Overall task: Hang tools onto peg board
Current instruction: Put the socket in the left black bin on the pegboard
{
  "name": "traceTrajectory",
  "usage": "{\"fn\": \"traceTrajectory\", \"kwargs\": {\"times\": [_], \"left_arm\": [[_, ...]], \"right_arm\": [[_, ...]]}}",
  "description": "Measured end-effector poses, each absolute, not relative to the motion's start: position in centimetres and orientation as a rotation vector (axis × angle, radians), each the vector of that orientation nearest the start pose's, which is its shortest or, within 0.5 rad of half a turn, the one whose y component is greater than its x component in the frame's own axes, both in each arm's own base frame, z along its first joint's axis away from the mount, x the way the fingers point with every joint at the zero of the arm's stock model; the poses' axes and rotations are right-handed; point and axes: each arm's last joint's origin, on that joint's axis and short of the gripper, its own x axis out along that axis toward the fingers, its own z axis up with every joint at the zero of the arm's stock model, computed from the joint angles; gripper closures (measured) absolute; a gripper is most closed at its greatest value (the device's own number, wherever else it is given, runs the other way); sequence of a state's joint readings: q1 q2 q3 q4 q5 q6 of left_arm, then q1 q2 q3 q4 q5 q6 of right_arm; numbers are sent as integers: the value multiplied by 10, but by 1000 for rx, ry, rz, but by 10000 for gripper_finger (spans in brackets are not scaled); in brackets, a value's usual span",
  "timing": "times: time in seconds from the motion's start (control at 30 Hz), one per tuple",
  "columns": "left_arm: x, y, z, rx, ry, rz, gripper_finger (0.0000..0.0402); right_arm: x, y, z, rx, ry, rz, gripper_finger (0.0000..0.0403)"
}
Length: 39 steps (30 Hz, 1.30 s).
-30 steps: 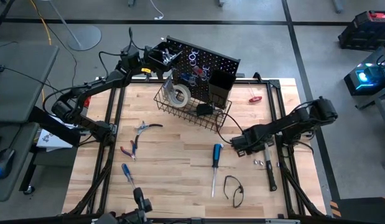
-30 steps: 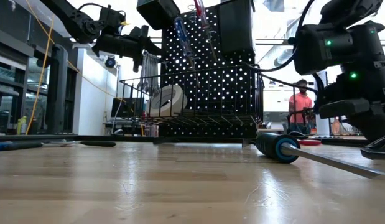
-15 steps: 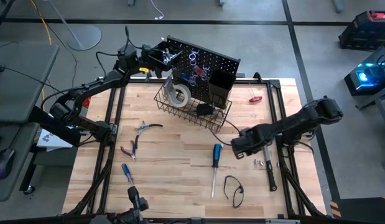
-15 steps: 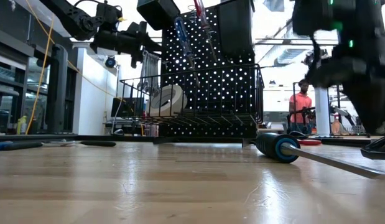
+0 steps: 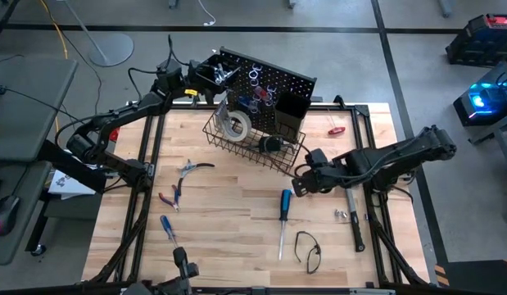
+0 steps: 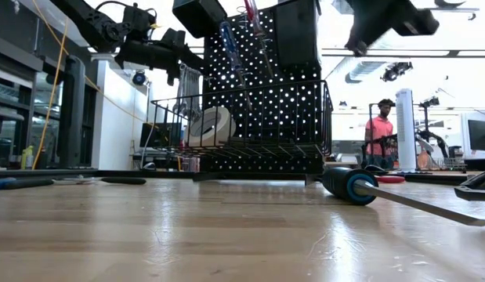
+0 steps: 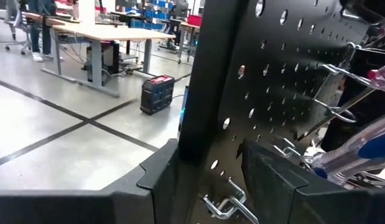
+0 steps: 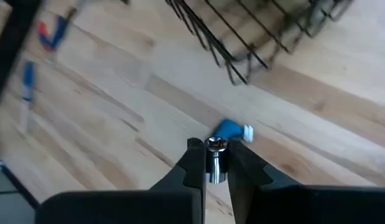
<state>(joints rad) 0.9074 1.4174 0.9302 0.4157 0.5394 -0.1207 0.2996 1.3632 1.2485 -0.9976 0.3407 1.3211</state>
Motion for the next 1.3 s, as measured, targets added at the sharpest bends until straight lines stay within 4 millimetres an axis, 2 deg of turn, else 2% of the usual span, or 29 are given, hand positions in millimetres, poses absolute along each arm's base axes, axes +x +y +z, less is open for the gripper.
{"fn": "traceTrajectory", "kwargs": {"times": [0.43,0.7,0.83,1.03,1.3], "left_arm": [[209,234,297,-213,34,173,245],[210,234,297,-191,36,200,248],[213,232,297,-160,37,225,280],[216,230,297,-169,37,272,384],[213,234,296,-253,25,340,401]], "right_arm": [[256,68,345,817,694,-612,380],[259,57,367,783,586,-638,380],[261,44,369,766,578,-668,381],[263,22,370,714,588,-697,381],[251,3,383,692,552,-698,381]]}}
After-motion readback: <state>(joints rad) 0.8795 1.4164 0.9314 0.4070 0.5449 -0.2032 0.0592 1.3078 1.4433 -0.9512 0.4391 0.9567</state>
